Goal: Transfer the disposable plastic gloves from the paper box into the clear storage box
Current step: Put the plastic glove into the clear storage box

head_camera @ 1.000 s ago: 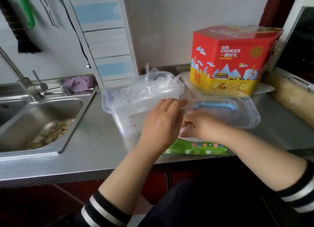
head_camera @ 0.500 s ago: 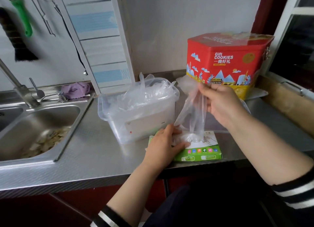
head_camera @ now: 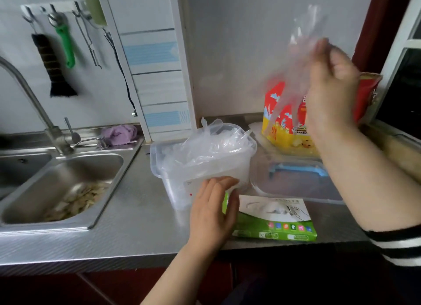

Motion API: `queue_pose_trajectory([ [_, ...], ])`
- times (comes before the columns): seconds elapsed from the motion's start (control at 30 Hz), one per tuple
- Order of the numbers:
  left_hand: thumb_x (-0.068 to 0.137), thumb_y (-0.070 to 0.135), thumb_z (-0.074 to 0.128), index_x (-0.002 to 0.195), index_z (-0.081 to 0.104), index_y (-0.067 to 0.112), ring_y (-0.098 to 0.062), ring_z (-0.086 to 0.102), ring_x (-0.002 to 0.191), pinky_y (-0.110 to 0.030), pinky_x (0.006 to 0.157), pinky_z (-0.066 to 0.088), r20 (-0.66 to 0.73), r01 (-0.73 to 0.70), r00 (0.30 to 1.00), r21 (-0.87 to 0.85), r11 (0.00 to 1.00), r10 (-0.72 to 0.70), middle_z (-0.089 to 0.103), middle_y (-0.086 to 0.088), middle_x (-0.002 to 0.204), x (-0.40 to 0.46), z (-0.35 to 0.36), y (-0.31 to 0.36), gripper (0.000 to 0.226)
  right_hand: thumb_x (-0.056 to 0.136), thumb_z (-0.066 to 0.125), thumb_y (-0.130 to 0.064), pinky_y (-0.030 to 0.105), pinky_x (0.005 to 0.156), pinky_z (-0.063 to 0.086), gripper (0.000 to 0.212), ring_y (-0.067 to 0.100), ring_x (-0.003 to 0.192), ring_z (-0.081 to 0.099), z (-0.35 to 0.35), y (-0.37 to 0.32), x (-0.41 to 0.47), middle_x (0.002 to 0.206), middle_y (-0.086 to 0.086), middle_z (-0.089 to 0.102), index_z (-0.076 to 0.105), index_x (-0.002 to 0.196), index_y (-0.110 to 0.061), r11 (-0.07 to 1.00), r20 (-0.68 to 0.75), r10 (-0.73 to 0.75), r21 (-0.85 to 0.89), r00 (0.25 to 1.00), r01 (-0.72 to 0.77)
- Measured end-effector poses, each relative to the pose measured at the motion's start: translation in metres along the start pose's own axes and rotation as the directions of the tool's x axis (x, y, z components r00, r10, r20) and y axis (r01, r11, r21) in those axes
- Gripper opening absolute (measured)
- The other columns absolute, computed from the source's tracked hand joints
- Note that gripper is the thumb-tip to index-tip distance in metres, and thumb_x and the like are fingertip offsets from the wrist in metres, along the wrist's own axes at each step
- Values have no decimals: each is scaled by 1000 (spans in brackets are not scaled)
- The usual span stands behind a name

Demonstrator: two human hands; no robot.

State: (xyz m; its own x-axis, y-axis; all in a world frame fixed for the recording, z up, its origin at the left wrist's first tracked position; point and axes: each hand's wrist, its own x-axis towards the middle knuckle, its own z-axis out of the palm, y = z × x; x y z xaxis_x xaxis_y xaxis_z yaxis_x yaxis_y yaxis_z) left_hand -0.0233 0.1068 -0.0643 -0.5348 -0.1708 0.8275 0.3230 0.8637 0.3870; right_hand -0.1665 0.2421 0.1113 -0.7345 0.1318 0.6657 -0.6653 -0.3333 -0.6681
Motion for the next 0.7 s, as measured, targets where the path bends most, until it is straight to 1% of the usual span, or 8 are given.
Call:
queue_pose_trajectory([
  [0.07,92,17,52,109,59,16,-14,56,98,-22,86,43,-138,24,990,-16,1000,-26,61,5,105,10,-13,-2,18,96,52,-25,15,73,41,23,-6,74,50,38,6,-7,75,-13,60,68,95,-9,990,224,-93,-85,970,114],
  [0.17,92,16,51,108,60,9,-16,56,98,-25,85,44,-281,88,956,-11,996,-87,58,5,107,32,-35,-10,20,95,56,-28,25,91,47,28,3,96,62,88,43,-26,101,-9,73,69,115,-13,942,599,73,-305,797,143],
  [0.3,92,14,48,112,59,12,-17,55,101,-29,87,46,-292,231,936,82,970,-198,59,2,108,62,-62,-27,22,98,47,-41,46,117,21,37,18,130,46,119,107,-58,138,0,56,61,128,-25,763,806,479,-578,348,290],
  [0.37,93,9,48,114,58,15,-18,57,105,-37,89,48,-163,298,948,148,943,-273,60,4,112,75,-71,-37,24,99,50,-31,37,111,31,37,14,121,48,126,122,-71,138,4,54,54,132,-13,756,792,604,-605,88,249],
  [0.43,92,5,44,118,55,17,-21,57,109,-37,90,47,65,326,933,264,908,-354,61,3,119,92,-74,-46,30,100,49,-17,24,90,34,21,9,99,45,131,128,-76,113,-1,53,53,119,-9,731,759,650,-610,-40,305],
  [0.5,92,5,39,125,49,15,-22,55,113,-33,91,43,343,325,809,417,849,-477,59,0,125,110,-71,-56,36,102,43,-14,23,90,28,27,13,108,41,134,129,-74,113,-1,43,44,127,-4,649,691,722,-661,-31,377],
  [0.57,93,9,38,129,43,14,-23,57,110,-33,88,41,525,238,631,570,787,-571,62,-1,123,125,-62,-66,37,103,42,-16,29,107,25,36,18,123,38,131,136,-71,122,0,41,37,136,-3,593,645,764,-713,16,374],
  [0.7,90,15,44,125,39,12,-28,65,97,-40,91,49,588,257,453,634,730,-670,67,-6,110,138,-50,-83,36,101,42,-13,30,109,29,39,27,131,41,128,136,-67,136,11,47,39,140,-4,556,613,790,-722,7,412],
])
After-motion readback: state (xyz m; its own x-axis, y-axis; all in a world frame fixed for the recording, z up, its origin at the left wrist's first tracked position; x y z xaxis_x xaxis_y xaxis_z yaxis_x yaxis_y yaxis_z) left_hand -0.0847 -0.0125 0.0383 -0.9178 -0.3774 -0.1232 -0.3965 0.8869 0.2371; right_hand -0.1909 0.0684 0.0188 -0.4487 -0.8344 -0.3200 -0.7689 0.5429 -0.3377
